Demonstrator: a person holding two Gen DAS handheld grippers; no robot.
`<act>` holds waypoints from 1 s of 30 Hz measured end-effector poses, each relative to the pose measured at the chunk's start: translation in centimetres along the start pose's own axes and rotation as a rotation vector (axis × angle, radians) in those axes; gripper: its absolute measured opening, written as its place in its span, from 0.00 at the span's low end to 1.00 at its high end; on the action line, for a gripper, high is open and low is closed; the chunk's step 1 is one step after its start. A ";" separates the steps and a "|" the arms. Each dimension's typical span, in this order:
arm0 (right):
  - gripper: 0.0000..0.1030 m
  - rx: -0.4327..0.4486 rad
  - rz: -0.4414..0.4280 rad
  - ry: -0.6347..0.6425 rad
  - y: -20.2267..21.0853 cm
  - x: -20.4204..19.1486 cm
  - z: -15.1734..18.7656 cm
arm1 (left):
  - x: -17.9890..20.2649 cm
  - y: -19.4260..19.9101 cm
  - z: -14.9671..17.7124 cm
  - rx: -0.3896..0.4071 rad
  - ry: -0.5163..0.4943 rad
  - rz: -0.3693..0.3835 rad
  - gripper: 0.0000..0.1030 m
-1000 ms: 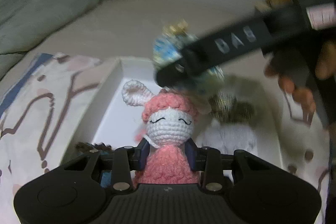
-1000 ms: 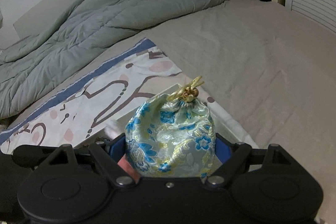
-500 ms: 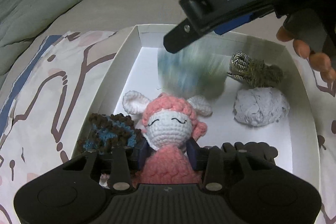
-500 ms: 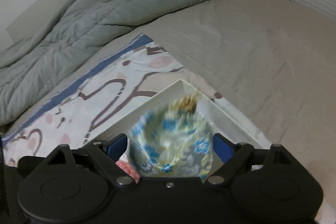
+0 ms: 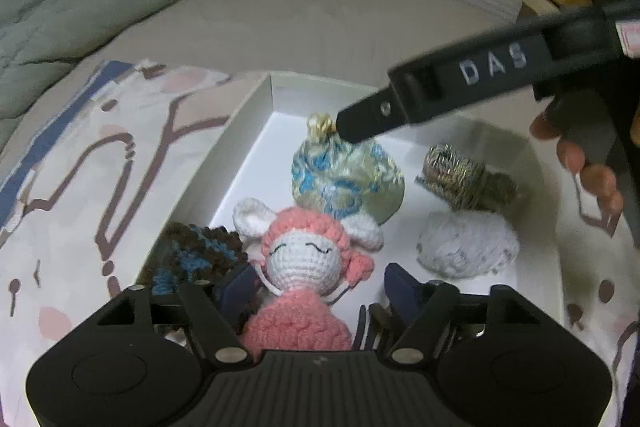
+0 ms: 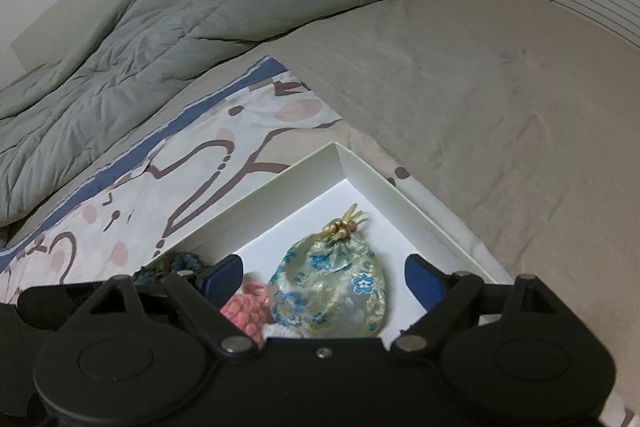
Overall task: Organize objects
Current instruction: 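Lower the doll and pouch into the box and open both tools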
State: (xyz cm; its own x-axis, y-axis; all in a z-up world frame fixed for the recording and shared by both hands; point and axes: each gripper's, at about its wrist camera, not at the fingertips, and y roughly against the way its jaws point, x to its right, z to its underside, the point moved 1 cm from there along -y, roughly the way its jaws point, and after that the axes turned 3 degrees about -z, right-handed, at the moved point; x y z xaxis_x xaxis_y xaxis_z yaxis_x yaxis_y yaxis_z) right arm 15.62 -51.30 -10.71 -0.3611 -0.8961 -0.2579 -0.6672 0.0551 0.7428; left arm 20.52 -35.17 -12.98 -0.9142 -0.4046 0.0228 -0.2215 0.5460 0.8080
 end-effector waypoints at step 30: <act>0.94 0.126 -0.110 0.207 14.2 -6.2 2.1 | 3.5 17.7 4.8 0.207 0.305 -0.343 1.00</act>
State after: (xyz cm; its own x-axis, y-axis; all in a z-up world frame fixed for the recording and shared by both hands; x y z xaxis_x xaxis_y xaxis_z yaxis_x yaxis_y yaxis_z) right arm 7.00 -44.00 0.14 -0.1498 -0.9700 -0.1914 -0.7759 -0.0046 0.6309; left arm 11.79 -23.44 -1.43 -0.6426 -0.7657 -0.0276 -0.5832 0.4655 0.6657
